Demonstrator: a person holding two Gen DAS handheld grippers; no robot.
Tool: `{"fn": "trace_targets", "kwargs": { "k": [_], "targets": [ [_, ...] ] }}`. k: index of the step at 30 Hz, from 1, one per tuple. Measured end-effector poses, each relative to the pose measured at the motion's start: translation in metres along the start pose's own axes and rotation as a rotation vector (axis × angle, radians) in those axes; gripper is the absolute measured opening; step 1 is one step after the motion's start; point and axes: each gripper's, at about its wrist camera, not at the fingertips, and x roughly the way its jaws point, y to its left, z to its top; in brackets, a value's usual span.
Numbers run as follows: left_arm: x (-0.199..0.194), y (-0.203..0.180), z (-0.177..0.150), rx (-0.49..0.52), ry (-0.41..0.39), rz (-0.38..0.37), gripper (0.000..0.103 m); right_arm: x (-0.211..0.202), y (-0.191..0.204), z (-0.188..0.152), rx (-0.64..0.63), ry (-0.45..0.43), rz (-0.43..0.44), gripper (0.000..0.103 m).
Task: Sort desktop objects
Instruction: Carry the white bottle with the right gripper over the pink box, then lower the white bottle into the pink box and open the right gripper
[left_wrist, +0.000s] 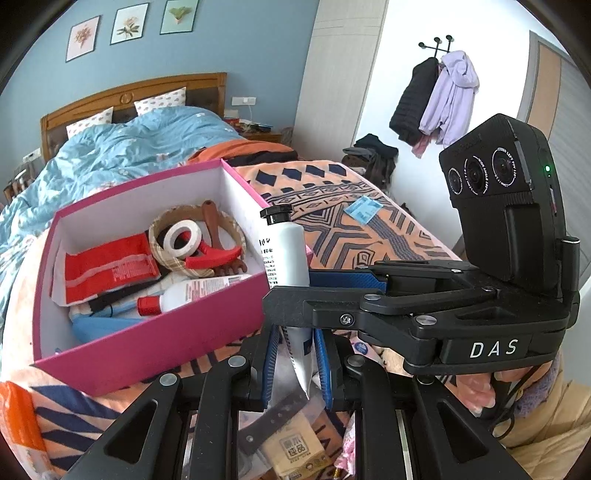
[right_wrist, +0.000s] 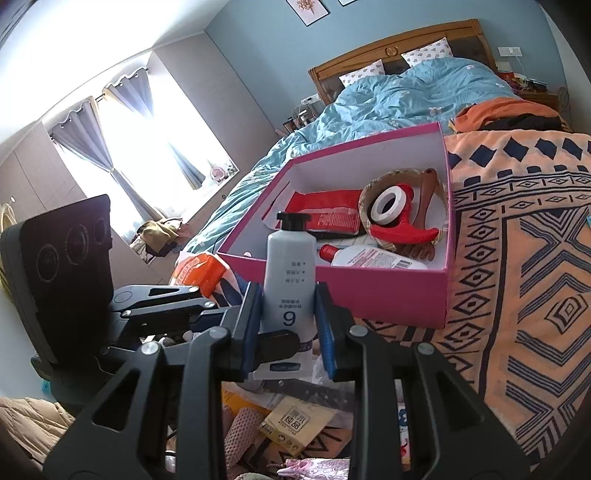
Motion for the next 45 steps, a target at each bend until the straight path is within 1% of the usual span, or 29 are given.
{"fn": "trace_targets", "kwargs": {
  "k": [28,33,45],
  "targets": [
    [0.008,0.007,0.028,0.031,-0.008,0.028,0.019,0.000,-0.005,0.027,-0.023,-0.023,-0.008,0.031],
    [0.011,0.011,0.035,0.030,-0.008,0.048,0.019,0.005,-0.009,0.036,-0.015,-0.021,-0.006,0.031],
    [0.020,0.026,0.053,0.019,0.008,0.047,0.019,0.017,-0.015,0.055,-0.024,-0.007,-0.019,0.031]
  ]
}}
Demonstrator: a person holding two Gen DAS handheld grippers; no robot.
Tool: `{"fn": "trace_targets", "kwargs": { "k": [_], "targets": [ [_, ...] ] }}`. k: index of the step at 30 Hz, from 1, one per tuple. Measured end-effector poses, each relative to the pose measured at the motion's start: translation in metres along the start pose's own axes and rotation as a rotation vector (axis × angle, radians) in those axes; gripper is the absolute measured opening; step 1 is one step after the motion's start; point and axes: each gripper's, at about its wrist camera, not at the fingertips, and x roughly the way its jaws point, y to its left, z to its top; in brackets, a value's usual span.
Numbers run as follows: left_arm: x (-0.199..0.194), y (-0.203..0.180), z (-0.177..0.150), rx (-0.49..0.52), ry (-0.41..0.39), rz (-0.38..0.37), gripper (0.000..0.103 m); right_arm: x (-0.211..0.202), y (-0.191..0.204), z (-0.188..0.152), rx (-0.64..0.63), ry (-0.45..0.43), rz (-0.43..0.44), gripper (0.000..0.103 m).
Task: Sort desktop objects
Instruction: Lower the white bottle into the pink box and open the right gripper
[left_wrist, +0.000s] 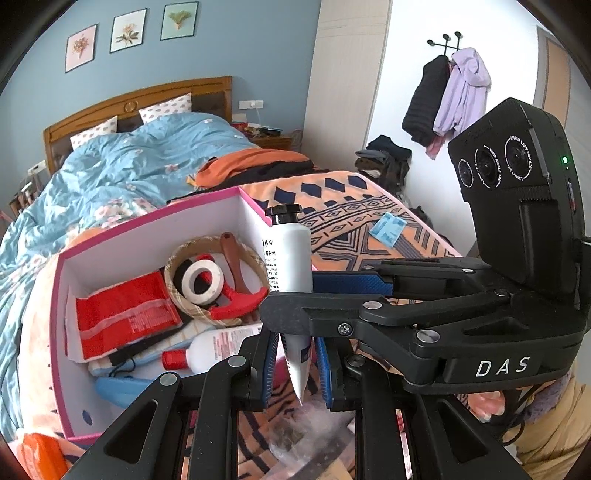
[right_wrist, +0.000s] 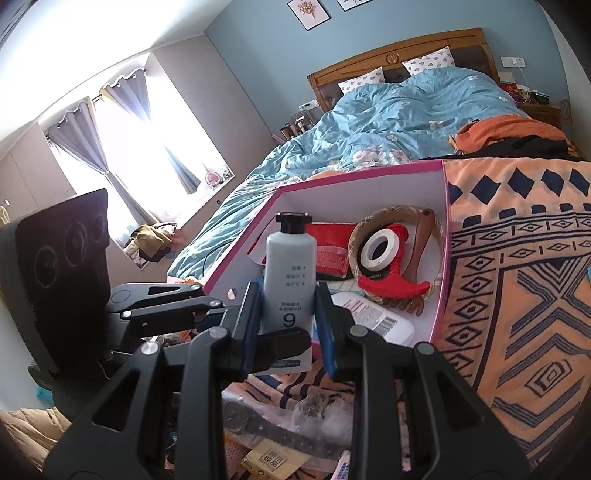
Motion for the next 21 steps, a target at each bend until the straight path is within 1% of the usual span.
{"fn": "trace_targets", "kwargs": {
  "k": [12,21],
  "targets": [
    [0.015,0.005,0.019,0.013,0.018,0.033,0.019,0.009,-0.013,0.018,0.023,-0.002,-0.020,0.031],
    [0.029,0.008,0.020,-0.003,0.045,0.030,0.019,0.015,-0.026,0.028,0.029,0.001,-0.059,0.031]
  ]
}}
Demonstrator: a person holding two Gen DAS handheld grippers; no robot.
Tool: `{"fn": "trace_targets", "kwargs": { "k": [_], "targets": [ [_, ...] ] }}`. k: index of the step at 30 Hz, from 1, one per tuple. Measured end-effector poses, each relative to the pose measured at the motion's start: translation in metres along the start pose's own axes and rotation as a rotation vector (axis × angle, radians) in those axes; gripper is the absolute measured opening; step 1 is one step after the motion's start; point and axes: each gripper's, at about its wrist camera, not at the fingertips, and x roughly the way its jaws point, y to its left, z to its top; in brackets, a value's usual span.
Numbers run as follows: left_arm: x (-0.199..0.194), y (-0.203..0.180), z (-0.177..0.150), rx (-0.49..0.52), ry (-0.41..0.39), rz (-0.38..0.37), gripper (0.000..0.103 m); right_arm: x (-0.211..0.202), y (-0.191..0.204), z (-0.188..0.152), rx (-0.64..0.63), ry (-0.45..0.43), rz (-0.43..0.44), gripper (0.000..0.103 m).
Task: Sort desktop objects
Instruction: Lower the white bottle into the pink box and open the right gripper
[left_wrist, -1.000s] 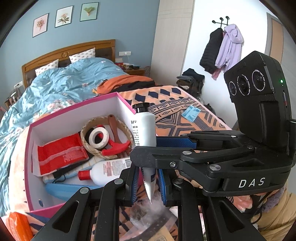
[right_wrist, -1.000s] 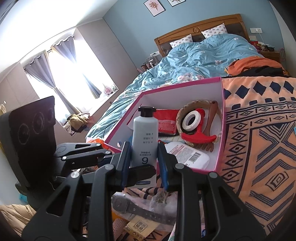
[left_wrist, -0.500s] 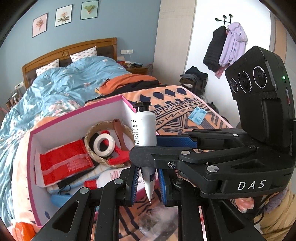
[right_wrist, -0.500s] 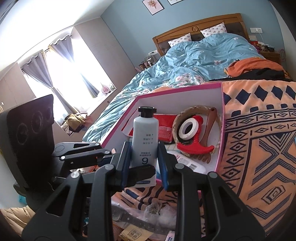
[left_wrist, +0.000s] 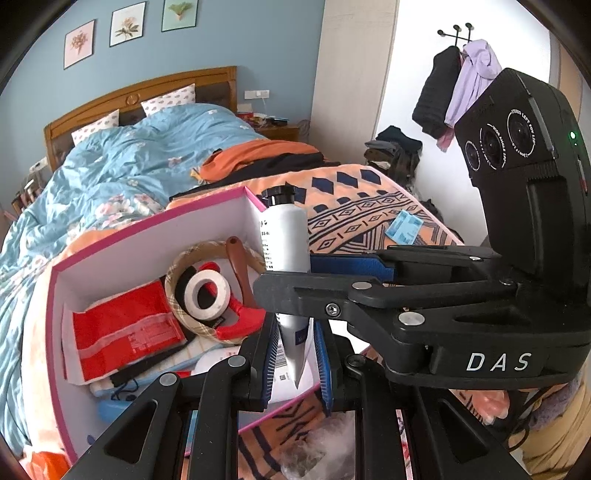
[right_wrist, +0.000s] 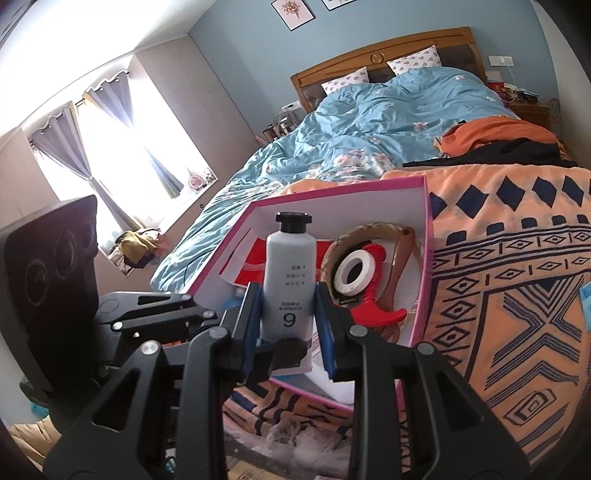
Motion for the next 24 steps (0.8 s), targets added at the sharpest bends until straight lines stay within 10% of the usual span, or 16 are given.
{"fn": "trace_targets", "kwargs": {
  "k": [24],
  "targets": [
    [0.032,0.015,0.012,-0.031,0.047,0.025,0.018,0.029,-0.020,0.016,-0.008,0.073,-0.072,0.031]
  ]
}}
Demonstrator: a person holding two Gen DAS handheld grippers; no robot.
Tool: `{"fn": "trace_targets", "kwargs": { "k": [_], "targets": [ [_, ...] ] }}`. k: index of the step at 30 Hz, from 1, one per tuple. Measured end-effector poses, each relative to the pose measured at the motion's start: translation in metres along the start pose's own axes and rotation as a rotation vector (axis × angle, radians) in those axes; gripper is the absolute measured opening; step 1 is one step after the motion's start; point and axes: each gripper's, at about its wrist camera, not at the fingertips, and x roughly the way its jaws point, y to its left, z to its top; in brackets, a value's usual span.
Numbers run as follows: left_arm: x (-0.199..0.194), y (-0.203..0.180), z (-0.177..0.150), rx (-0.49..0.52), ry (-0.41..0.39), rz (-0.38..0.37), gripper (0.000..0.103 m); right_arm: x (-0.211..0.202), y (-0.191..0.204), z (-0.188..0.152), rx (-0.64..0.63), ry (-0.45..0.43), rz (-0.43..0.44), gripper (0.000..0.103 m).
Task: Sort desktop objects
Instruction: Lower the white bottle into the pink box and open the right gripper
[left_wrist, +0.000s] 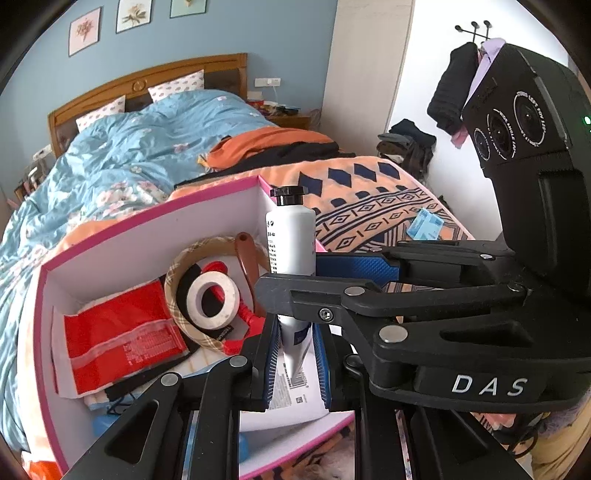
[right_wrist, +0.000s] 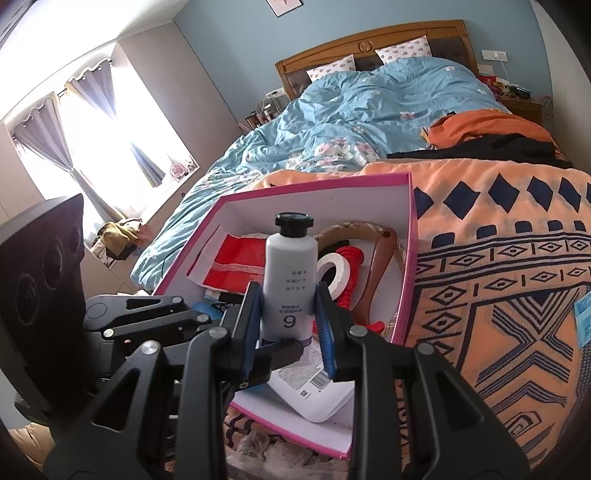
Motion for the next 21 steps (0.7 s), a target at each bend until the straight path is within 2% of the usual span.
{"fn": "trace_targets", "kwargs": {
  "k": [21],
  "targets": [
    [0.051,0.017,0.009,-0.052,0.124,0.024,0.018,0.047,-0.019,0.013,-0.021,0.151,-0.127,0.031]
  ]
}}
